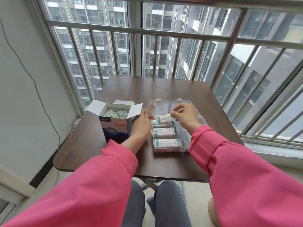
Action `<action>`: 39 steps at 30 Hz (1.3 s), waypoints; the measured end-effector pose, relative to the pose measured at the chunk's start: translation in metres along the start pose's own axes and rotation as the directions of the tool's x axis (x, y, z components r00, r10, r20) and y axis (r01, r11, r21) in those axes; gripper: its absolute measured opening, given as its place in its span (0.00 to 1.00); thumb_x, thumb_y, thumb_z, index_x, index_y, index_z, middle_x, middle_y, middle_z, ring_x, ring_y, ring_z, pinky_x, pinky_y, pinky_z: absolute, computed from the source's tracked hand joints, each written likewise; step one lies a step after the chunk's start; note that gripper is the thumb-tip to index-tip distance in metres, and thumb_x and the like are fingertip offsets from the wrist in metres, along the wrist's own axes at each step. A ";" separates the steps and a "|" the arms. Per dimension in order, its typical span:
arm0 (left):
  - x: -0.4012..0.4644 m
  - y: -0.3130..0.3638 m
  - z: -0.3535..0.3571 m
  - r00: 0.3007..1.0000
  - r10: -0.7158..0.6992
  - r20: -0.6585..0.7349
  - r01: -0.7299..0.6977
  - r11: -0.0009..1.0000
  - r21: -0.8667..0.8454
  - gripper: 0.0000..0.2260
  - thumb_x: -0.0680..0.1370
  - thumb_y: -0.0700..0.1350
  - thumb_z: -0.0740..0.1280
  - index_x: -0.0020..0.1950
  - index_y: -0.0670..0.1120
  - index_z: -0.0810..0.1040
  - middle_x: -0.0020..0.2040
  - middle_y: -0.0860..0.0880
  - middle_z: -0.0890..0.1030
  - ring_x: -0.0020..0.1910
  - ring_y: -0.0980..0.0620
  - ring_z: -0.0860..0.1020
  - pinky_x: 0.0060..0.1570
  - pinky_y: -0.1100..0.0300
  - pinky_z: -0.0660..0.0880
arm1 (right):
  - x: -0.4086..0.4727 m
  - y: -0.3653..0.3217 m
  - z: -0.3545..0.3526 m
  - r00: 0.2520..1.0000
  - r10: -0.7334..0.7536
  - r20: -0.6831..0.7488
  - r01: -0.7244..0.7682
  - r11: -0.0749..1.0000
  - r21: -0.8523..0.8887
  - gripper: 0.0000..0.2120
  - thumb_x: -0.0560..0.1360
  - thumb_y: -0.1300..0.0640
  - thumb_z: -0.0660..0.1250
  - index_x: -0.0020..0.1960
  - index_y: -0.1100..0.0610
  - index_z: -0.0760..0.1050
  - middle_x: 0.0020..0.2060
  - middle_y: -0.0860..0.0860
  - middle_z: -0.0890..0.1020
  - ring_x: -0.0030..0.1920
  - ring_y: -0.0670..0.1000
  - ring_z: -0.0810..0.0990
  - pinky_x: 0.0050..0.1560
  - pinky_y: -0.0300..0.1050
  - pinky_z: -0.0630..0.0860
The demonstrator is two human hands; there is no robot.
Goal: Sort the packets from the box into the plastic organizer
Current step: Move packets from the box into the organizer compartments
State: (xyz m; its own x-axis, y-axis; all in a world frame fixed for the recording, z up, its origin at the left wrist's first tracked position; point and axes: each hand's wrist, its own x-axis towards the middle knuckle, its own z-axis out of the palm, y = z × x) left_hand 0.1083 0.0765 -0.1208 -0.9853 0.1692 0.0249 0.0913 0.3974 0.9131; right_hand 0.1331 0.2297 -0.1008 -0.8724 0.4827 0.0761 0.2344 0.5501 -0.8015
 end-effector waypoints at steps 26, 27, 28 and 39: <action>-0.005 0.008 0.014 0.969 0.214 0.127 -0.226 0.970 0.093 0.12 0.80 0.44 0.61 0.61 0.45 0.77 0.53 0.47 0.70 0.54 0.50 0.74 0.57 0.63 0.66 | -0.007 -0.013 -0.015 0.972 0.029 0.233 -0.089 0.964 0.249 0.06 0.73 0.69 0.68 0.49 0.65 0.78 0.31 0.54 0.77 0.31 0.46 0.74 0.25 0.29 0.69; -0.004 0.009 0.014 0.972 0.203 0.115 -0.217 0.967 0.130 0.11 0.80 0.43 0.62 0.61 0.45 0.77 0.54 0.46 0.71 0.53 0.50 0.74 0.57 0.63 0.66 | -0.006 -0.010 -0.015 0.979 0.034 0.200 -0.084 0.967 0.242 0.07 0.72 0.69 0.68 0.49 0.64 0.78 0.31 0.53 0.77 0.30 0.46 0.74 0.25 0.29 0.69; -0.003 0.008 0.014 0.976 0.192 0.102 -0.208 0.962 0.176 0.11 0.79 0.43 0.63 0.61 0.45 0.77 0.55 0.45 0.71 0.54 0.49 0.74 0.57 0.62 0.67 | -0.005 -0.008 -0.014 0.983 0.037 0.179 -0.077 0.972 0.222 0.07 0.71 0.69 0.69 0.49 0.64 0.78 0.31 0.53 0.77 0.30 0.46 0.75 0.24 0.30 0.69; 0.009 0.014 0.012 0.979 0.161 0.126 -0.201 0.862 0.466 0.10 0.78 0.39 0.64 0.57 0.43 0.81 0.58 0.41 0.72 0.59 0.42 0.72 0.61 0.57 0.66 | 0.003 0.006 -0.002 0.978 -0.074 0.197 0.132 0.943 -0.305 0.07 0.71 0.61 0.72 0.48 0.59 0.81 0.49 0.58 0.82 0.53 0.55 0.79 0.52 0.44 0.72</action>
State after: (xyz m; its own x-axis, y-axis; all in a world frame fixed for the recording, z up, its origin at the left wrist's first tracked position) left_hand 0.1022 0.0948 -0.1129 -0.9318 0.3427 0.1199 0.3442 0.7286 0.5923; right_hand 0.1328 0.2352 -0.1041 -0.9546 0.2974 0.0168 0.2363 0.7903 -0.5653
